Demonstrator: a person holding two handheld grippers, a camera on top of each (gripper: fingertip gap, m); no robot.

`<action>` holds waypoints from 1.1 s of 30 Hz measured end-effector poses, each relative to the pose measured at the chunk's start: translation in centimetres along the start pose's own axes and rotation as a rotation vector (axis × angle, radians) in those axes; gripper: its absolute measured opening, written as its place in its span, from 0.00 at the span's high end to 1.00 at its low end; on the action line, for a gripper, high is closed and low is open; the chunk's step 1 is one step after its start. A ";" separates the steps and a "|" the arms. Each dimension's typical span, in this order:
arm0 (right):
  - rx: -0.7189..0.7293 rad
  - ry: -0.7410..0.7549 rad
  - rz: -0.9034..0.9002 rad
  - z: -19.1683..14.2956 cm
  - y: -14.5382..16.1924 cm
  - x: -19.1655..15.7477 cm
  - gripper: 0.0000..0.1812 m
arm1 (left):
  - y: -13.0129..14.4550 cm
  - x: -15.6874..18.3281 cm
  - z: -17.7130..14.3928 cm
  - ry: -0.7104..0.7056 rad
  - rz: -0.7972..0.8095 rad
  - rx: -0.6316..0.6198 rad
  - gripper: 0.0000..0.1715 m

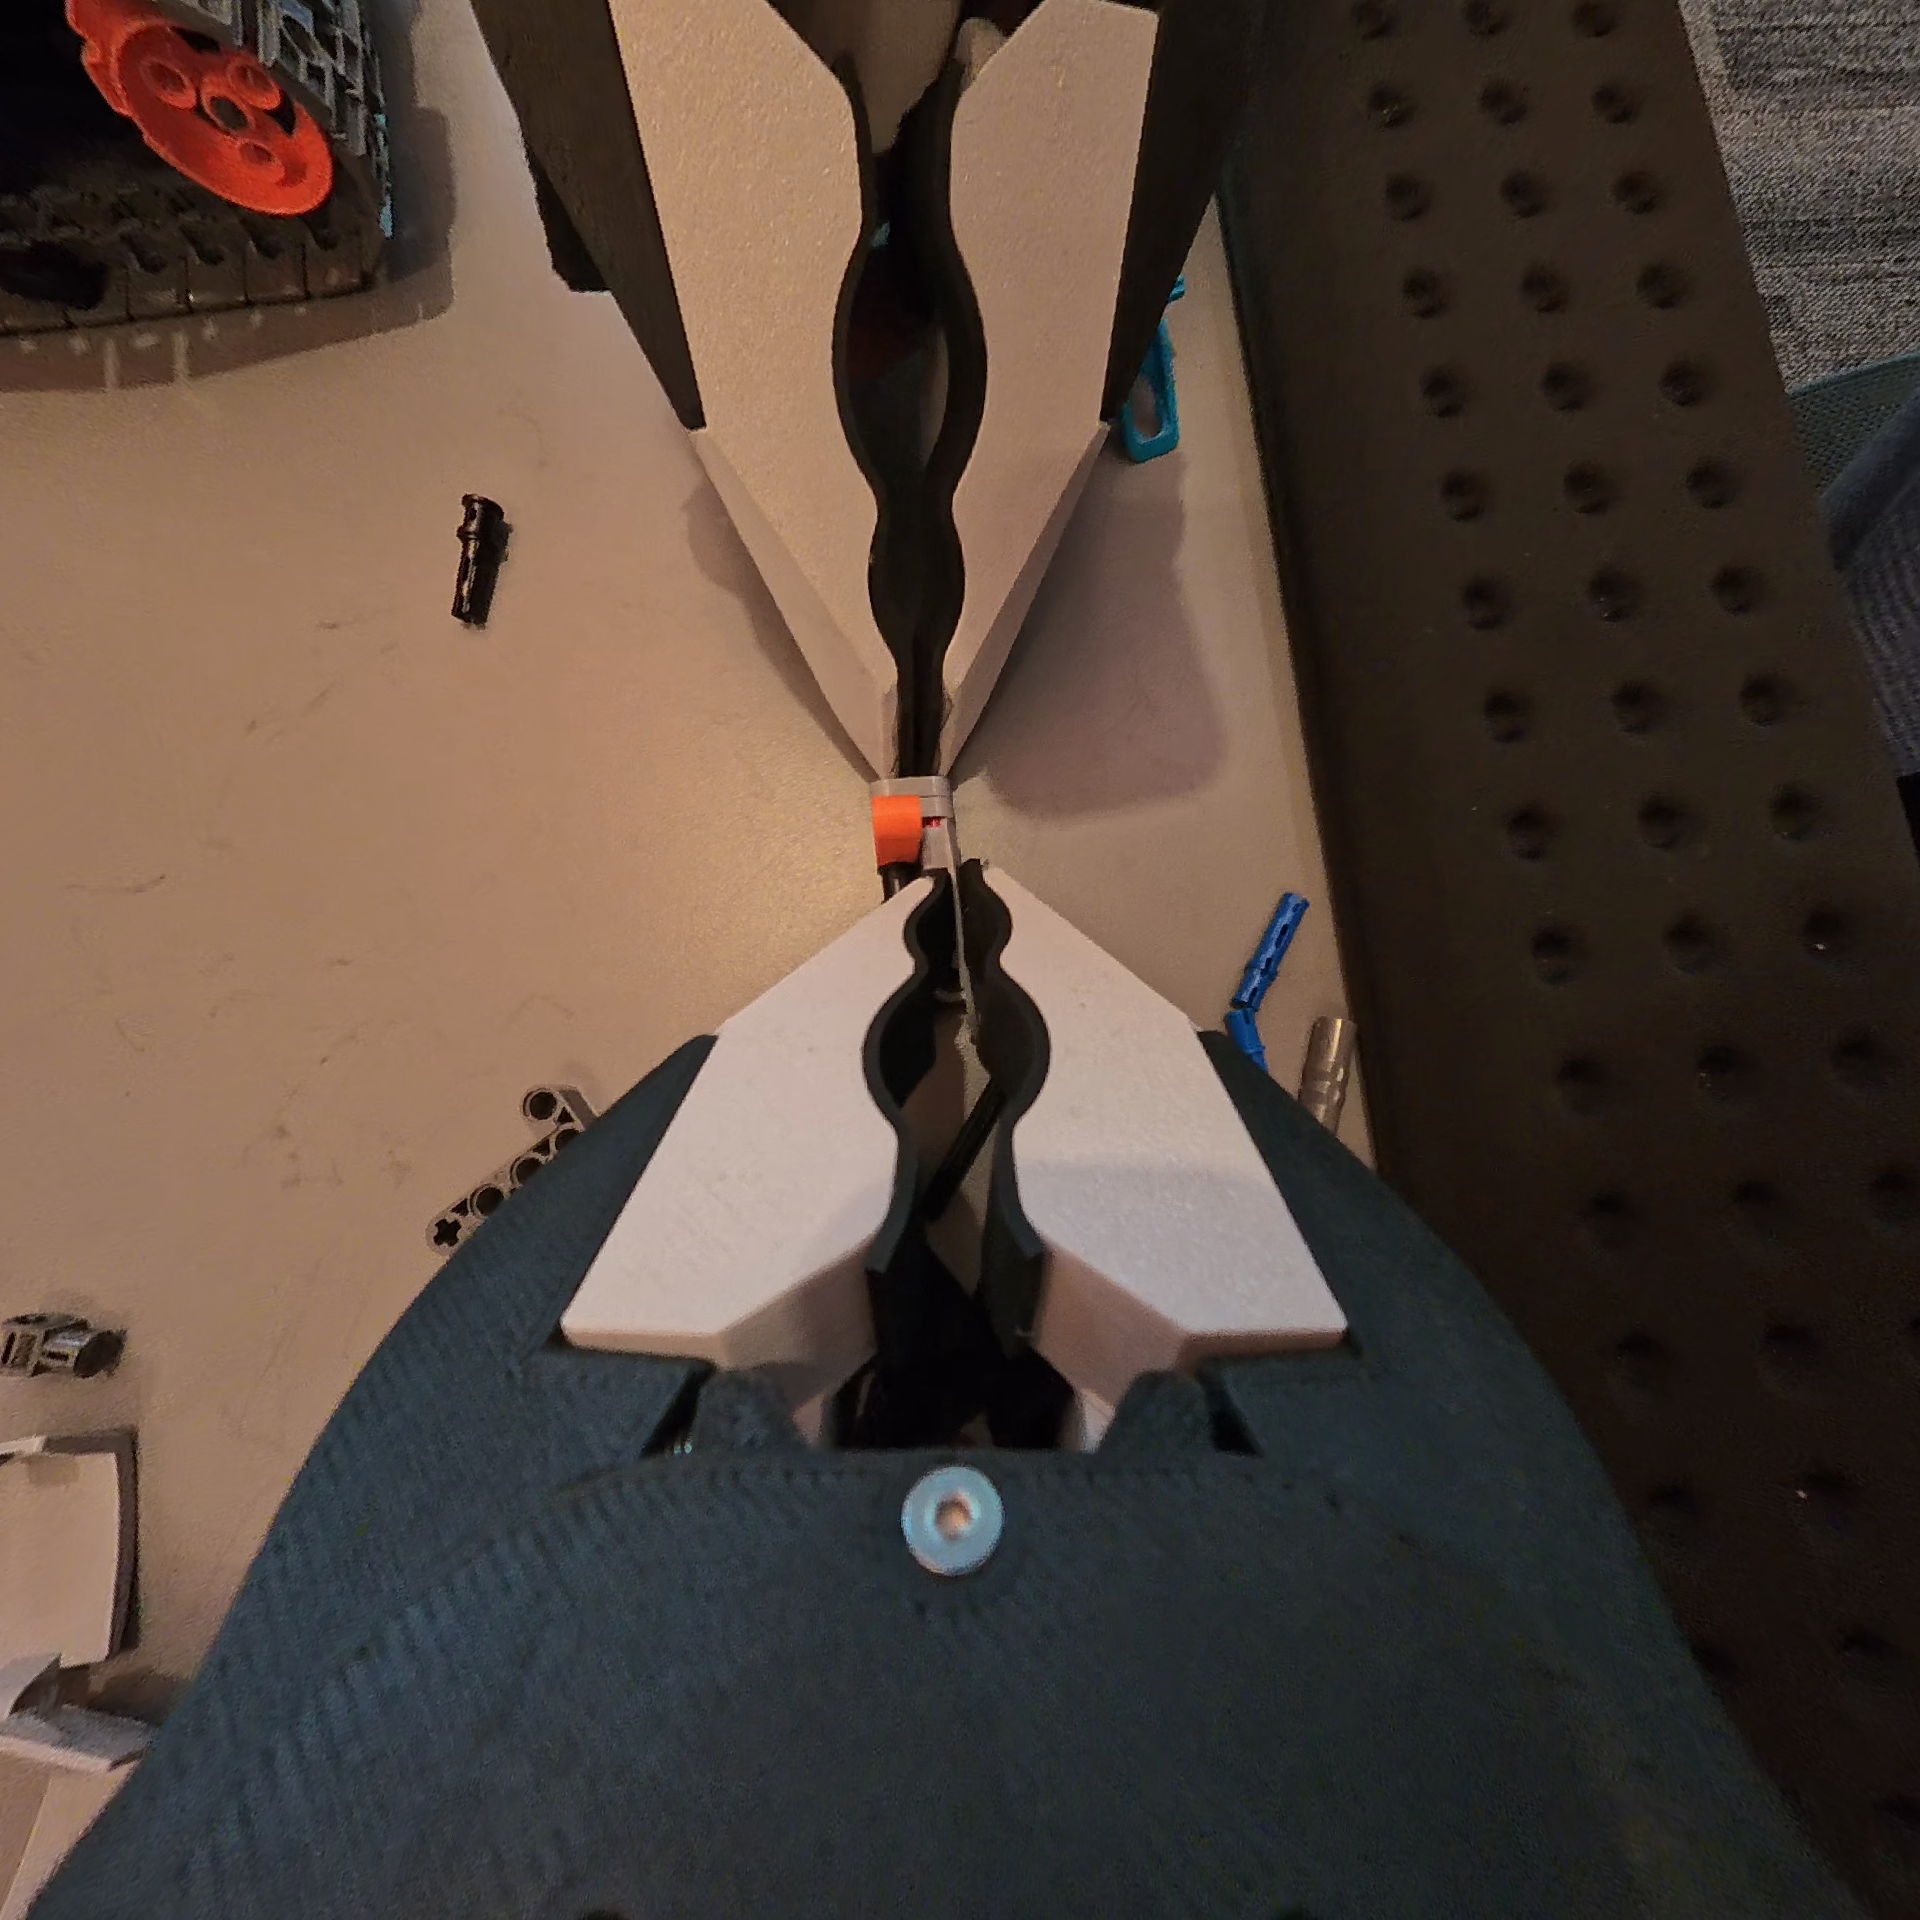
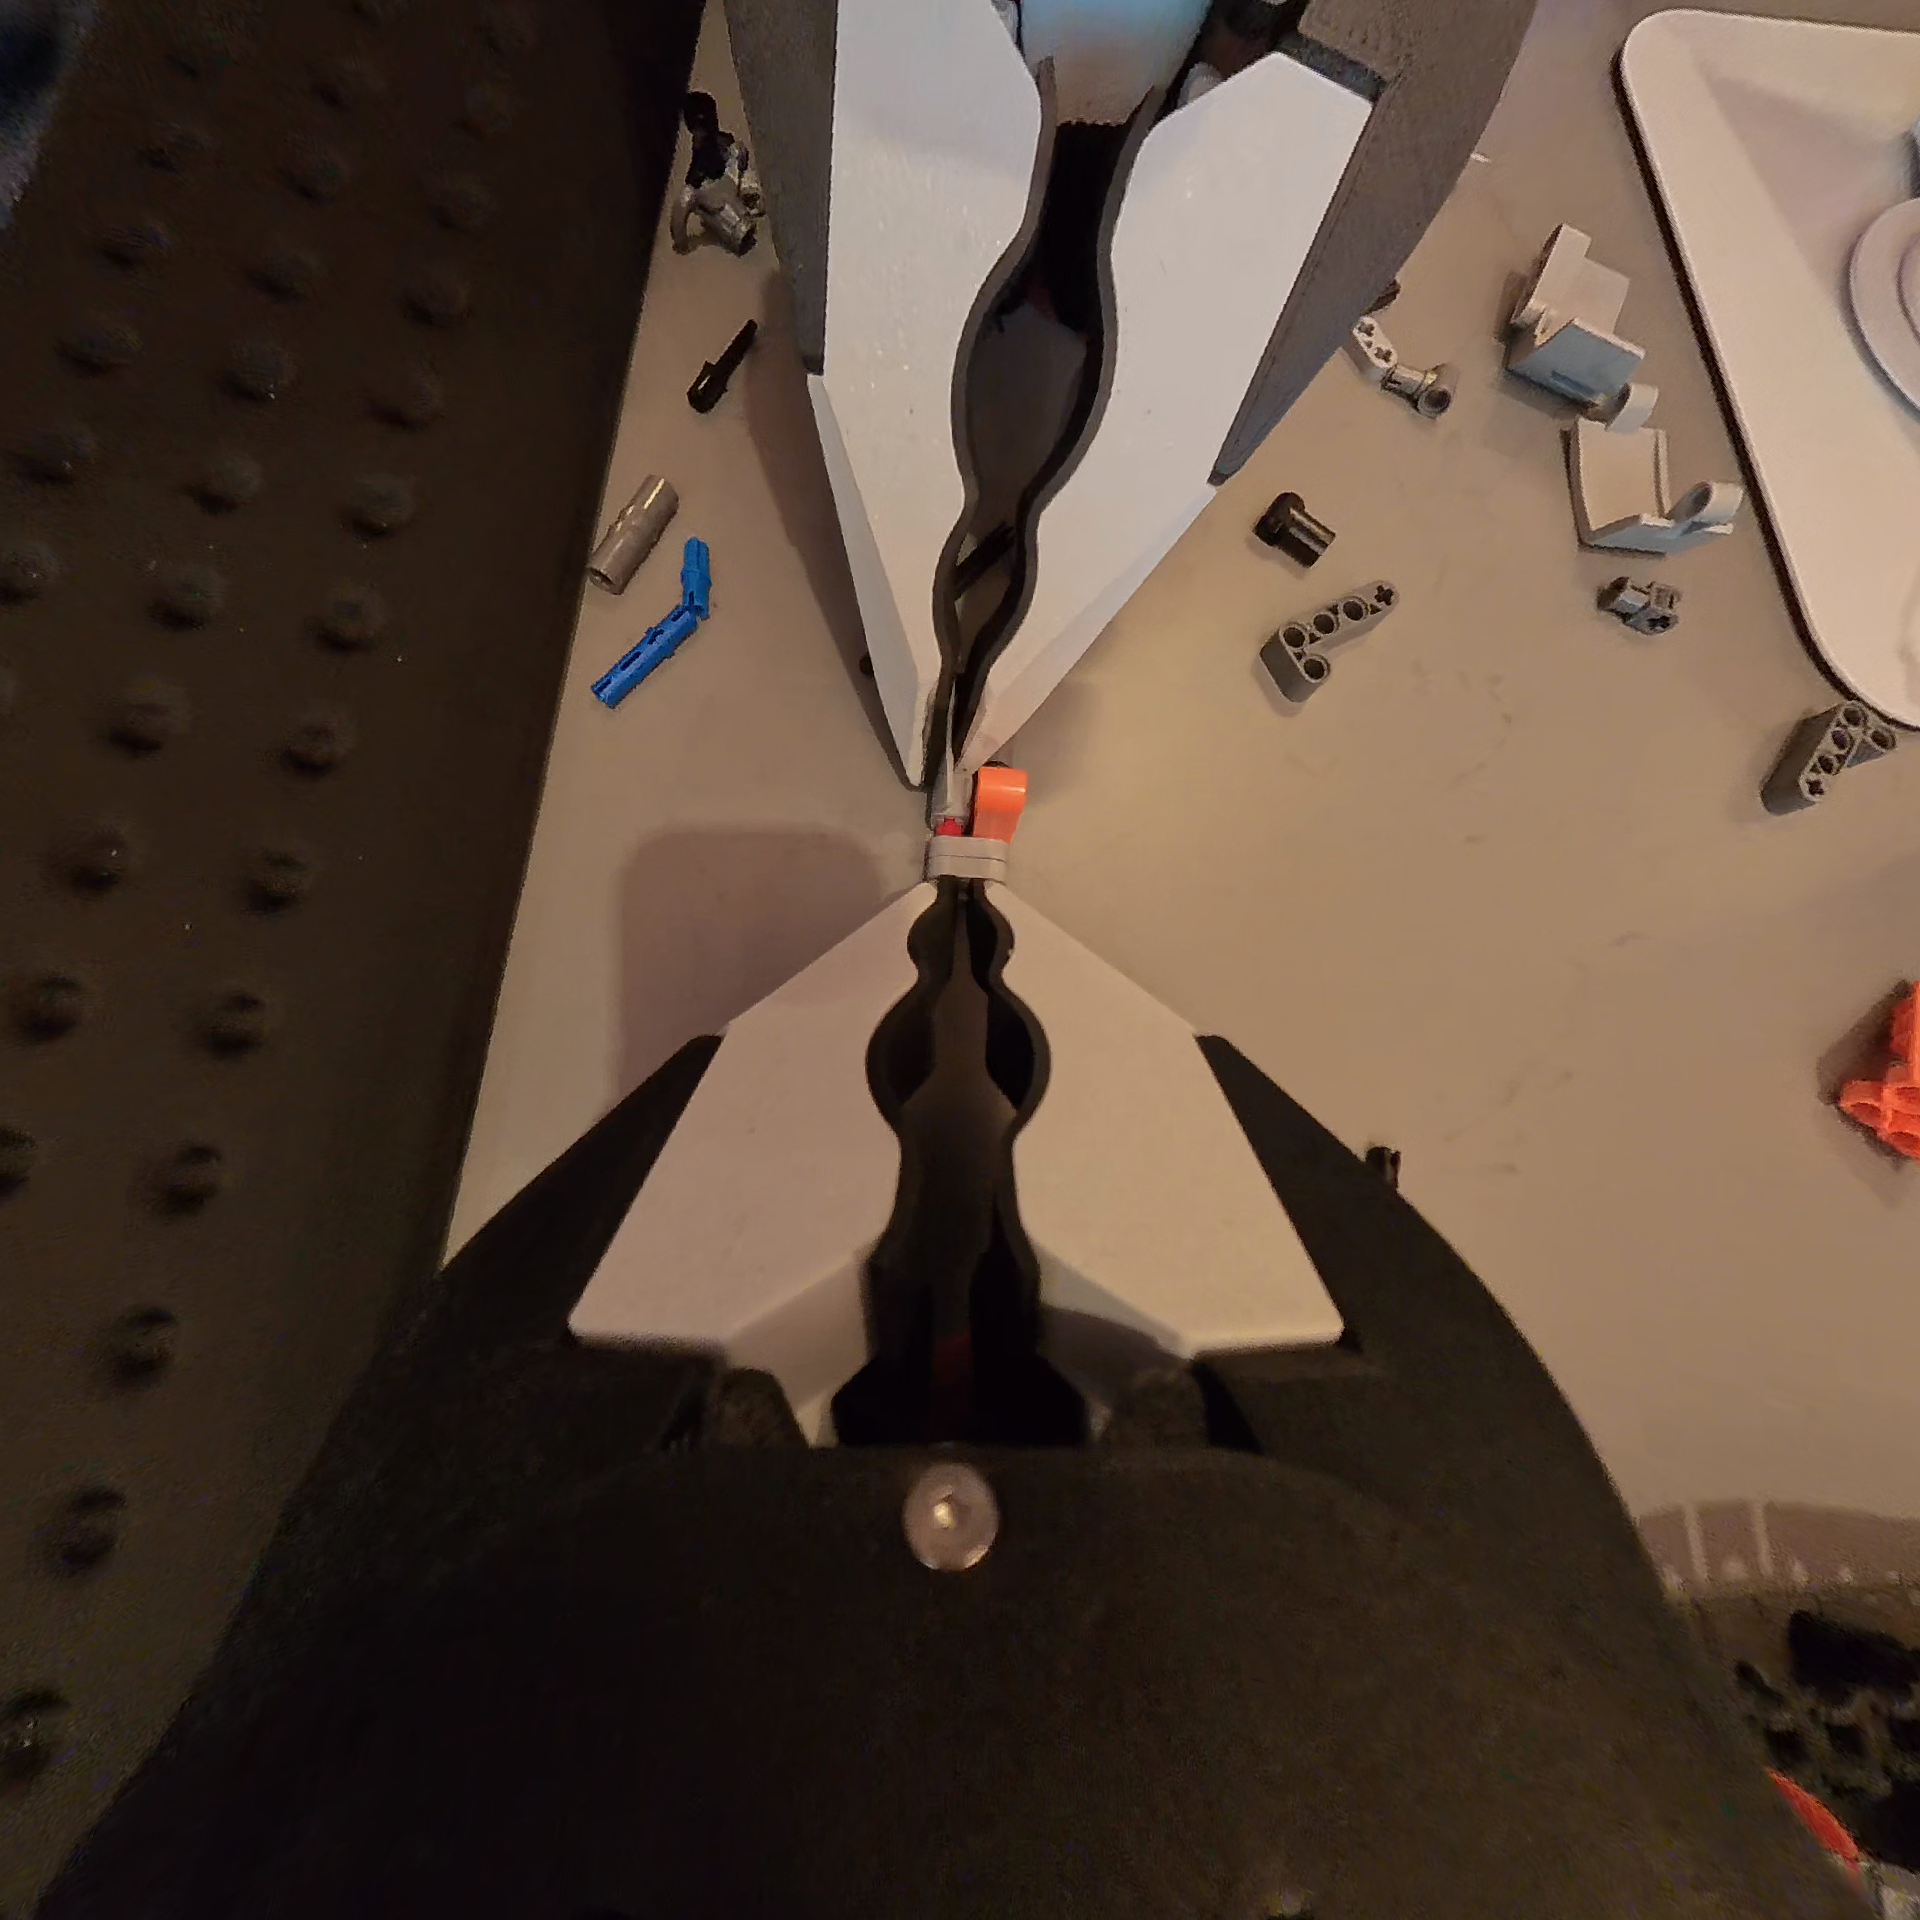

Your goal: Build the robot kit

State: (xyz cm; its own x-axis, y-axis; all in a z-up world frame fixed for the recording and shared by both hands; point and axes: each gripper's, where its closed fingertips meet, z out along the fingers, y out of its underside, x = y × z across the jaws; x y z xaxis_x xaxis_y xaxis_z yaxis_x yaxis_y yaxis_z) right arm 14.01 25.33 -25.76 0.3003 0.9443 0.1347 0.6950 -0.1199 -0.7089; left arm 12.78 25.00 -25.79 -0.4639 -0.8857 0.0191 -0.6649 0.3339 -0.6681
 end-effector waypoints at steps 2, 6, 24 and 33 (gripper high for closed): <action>-0.002 -0.004 0.009 0.0 0.0 0.0 1.00 | 0.0 0.0 0.0 0.000 -0.001 0.003 1.00; -0.007 0.007 0.020 0.2 -0.2 0.1 1.00 | 0.0 -0.1 0.0 -0.008 0.008 -0.006 1.00; -0.024 0.040 0.013 -0.2 0.0 0.5 1.00 | -0.2 -0.1 -1.7 -0.011 0.009 -0.004 0.86; -0.004 0.141 -0.010 -0.7 -1.1 1.6 0.93 | 0.0 -1.2 -2.3 -0.083 0.009 0.001 0.99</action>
State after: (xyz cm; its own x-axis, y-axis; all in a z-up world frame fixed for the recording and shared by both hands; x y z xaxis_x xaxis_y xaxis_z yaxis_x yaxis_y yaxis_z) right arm 14.19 26.77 -24.29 0.3823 0.8930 0.2376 0.7009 -0.1127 -0.7043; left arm 11.99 26.86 -24.14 -0.4201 -0.9062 -0.0484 -0.6604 0.3419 -0.6686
